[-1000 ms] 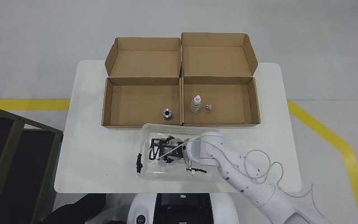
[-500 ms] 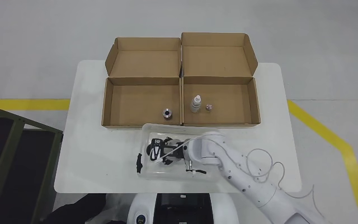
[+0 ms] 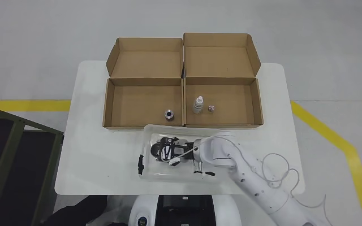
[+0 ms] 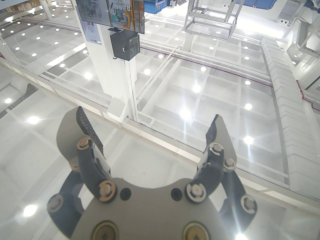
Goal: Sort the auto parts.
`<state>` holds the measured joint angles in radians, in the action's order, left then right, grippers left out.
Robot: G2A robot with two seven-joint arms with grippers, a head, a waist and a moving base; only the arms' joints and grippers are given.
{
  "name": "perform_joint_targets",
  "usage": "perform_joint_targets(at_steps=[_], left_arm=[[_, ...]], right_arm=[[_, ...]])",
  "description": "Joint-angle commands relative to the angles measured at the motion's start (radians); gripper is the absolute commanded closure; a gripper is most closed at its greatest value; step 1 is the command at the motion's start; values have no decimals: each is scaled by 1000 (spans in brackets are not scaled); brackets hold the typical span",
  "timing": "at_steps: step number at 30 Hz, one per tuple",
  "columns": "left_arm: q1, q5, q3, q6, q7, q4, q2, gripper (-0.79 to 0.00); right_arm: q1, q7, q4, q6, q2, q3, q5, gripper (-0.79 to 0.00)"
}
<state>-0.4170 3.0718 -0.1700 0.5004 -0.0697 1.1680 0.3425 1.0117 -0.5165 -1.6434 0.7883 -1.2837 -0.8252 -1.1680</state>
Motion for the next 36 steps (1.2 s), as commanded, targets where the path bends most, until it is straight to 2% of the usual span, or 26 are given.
perform_joint_targets(at_steps=[1, 18, 36], left_arm=[[0, 0, 0, 0, 0, 0, 0, -785], [0, 0, 0, 0, 0, 0, 0, -785], [0, 0, 0, 0, 0, 0, 0, -785]], right_arm=[[11, 7, -19, 12, 5, -15, 15, 0], [68, 134, -111, 44, 33, -111, 110, 0], [46, 264, -255, 12, 43, -199, 199, 0]])
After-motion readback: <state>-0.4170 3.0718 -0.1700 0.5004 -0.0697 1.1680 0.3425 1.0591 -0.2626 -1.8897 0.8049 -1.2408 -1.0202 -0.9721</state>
